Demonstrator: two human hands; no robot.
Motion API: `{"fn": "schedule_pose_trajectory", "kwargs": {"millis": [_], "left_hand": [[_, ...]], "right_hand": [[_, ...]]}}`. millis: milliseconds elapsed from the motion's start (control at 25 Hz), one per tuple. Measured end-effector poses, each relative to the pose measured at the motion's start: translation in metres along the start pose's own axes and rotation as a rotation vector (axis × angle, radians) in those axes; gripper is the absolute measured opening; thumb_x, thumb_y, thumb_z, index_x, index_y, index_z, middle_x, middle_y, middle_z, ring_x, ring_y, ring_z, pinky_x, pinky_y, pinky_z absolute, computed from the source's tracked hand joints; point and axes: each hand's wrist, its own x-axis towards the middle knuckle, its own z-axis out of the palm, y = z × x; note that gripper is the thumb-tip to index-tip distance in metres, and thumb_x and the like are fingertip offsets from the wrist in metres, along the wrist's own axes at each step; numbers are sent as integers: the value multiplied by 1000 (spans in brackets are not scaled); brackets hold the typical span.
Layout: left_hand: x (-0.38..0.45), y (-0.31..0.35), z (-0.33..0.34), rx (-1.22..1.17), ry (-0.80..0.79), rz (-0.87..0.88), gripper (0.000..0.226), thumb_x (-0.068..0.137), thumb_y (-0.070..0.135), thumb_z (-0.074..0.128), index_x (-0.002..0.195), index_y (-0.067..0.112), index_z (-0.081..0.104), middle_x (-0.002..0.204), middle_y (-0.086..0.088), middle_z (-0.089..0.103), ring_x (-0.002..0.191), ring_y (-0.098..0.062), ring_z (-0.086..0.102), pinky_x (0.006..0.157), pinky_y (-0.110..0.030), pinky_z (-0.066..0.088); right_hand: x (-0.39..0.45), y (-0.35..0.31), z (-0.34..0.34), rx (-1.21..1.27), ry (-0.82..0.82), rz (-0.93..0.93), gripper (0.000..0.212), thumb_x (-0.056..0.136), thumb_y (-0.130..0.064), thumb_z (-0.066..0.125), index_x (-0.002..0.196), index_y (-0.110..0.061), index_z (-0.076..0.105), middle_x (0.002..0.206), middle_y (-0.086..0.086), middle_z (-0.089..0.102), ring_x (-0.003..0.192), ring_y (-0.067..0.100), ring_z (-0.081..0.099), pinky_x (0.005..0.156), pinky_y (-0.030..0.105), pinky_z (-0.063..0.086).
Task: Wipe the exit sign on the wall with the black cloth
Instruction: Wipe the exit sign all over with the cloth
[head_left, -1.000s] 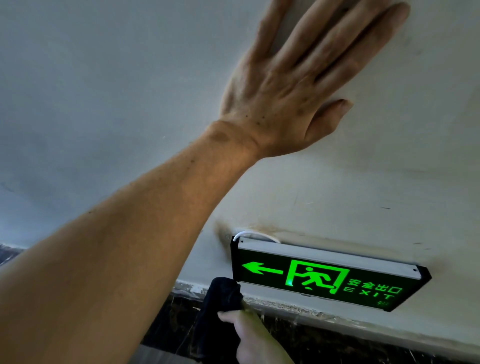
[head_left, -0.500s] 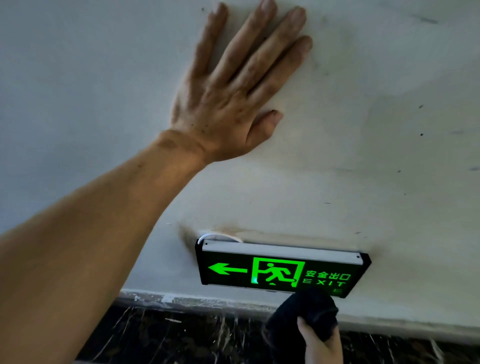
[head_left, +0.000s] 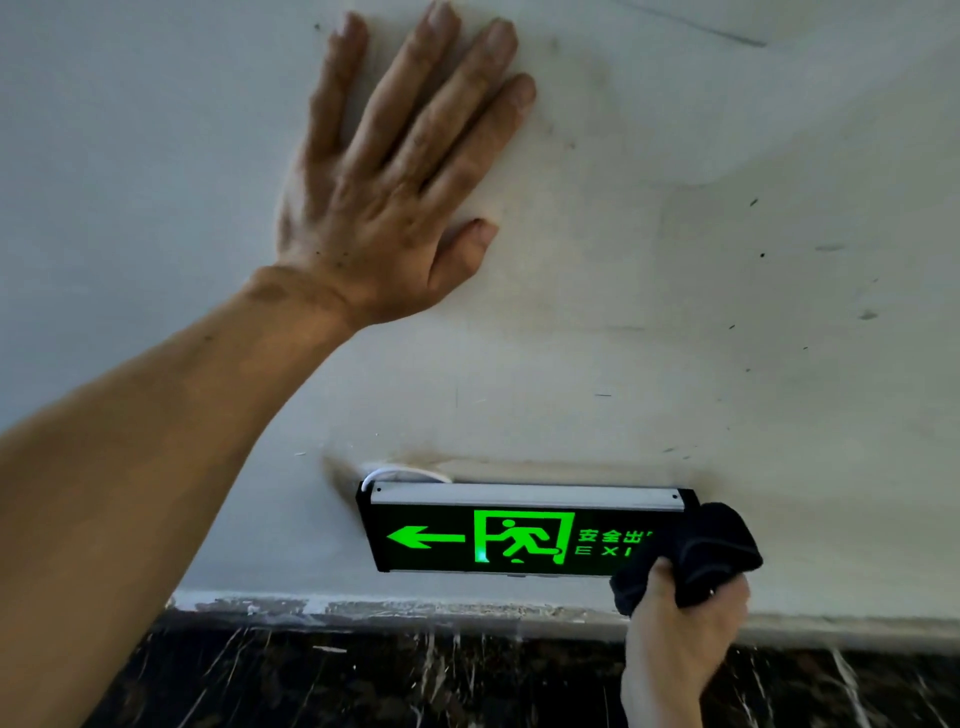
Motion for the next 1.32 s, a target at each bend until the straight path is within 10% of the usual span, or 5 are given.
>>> {"fn": "schedule_pose_trajectory", "kwargs": {"millis": [360, 720, 1320], "left_hand": [[2, 0, 0, 0, 4, 8, 65, 99, 45, 41, 152, 8, 37, 152, -17, 44, 140, -39, 35, 109, -68, 31], [2, 0, -2, -17, -14, -2, 64, 100, 45, 43, 152, 9, 36, 151, -18, 45, 140, -39, 34, 109, -67, 29], [3, 0, 0, -48, 7, -8, 62, 99, 44, 43, 150, 9, 39, 150, -17, 48, 139, -38, 37, 111, -66, 27]], "right_hand": [[-26, -7, 19, -179, -116, -250, 48, 76, 7, 68, 116, -16, 56, 108, 0, 43, 85, 19, 48, 72, 28, 37], [-82, 3, 51, -362, -460, -531, 48, 68, 5, 77, 108, -19, 71, 93, -2, 59, 79, 20, 61, 64, 37, 57], [-144, 7, 100, -630, -853, -882, 50, 43, -10, 87, 84, -32, 71, 74, -6, 59, 65, 18, 59, 33, 23, 45]]}}
